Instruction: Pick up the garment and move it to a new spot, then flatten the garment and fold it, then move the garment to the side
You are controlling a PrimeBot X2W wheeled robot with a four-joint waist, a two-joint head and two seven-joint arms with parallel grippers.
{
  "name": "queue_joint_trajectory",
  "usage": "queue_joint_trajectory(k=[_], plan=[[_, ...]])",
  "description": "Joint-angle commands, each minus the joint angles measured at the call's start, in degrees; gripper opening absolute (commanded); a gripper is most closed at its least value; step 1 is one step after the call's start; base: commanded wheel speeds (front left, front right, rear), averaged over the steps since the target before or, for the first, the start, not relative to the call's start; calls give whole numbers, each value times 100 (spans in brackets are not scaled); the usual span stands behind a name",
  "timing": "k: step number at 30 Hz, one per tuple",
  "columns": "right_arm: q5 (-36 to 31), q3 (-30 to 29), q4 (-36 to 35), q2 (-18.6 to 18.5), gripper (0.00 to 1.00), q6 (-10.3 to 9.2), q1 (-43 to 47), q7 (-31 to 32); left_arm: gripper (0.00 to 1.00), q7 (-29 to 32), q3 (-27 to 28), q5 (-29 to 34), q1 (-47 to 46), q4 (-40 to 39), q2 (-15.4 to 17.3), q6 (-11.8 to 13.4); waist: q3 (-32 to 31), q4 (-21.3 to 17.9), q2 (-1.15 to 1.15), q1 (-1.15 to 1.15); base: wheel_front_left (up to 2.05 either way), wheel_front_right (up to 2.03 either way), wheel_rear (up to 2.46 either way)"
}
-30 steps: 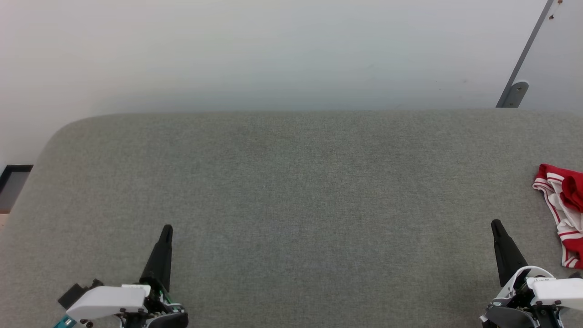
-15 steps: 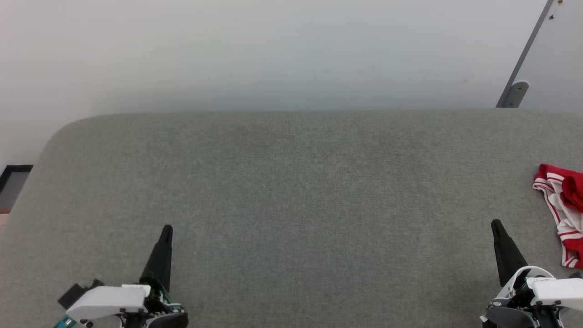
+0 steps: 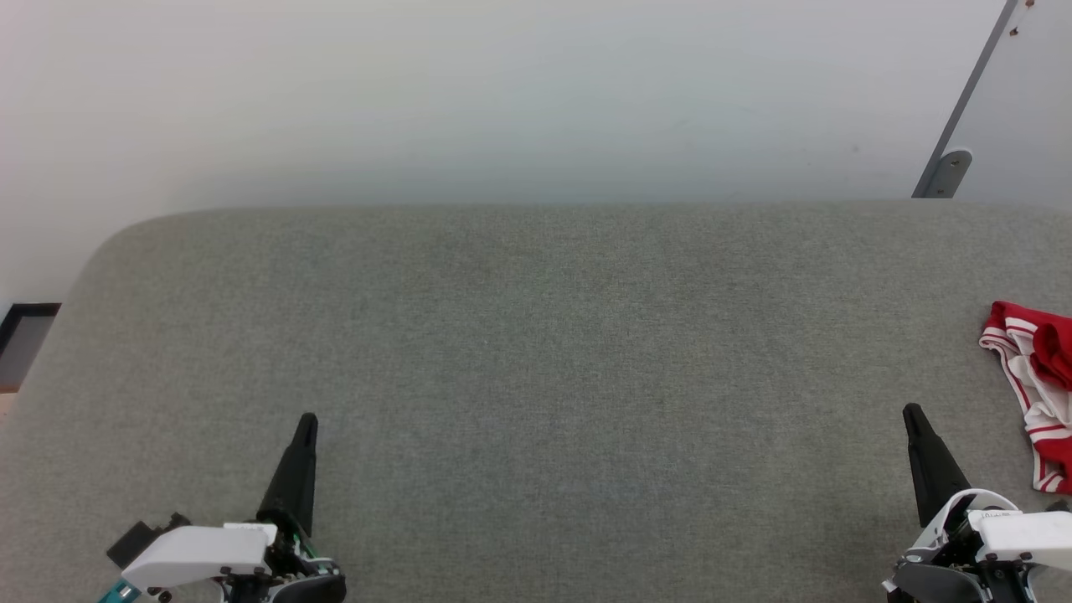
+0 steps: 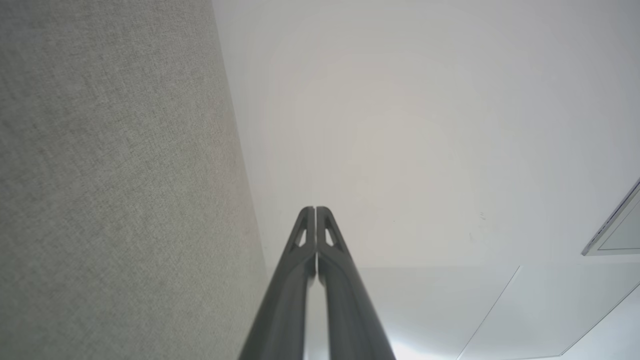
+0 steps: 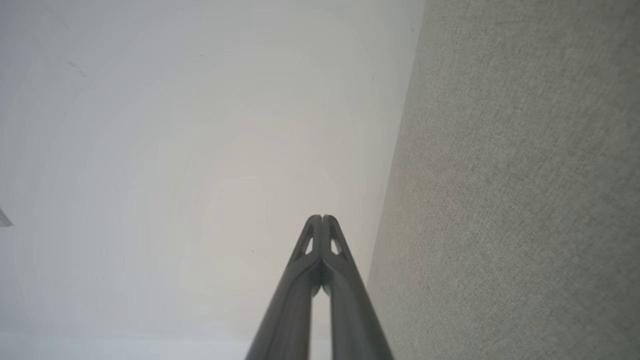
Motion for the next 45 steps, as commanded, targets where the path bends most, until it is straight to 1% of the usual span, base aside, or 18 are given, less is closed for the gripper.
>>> queue_joint_trajectory(k=[1,45], plan=[[26,4,-13,19,0,-8,-10,13,0,11,12,-20,-60,-8,2,8,0,0,0,0,0,0,0],[27,4,-13,19,0,-8,-10,13,0,10,11,-21,-60,-8,2,8,0,0,0,0,0,0,0]])
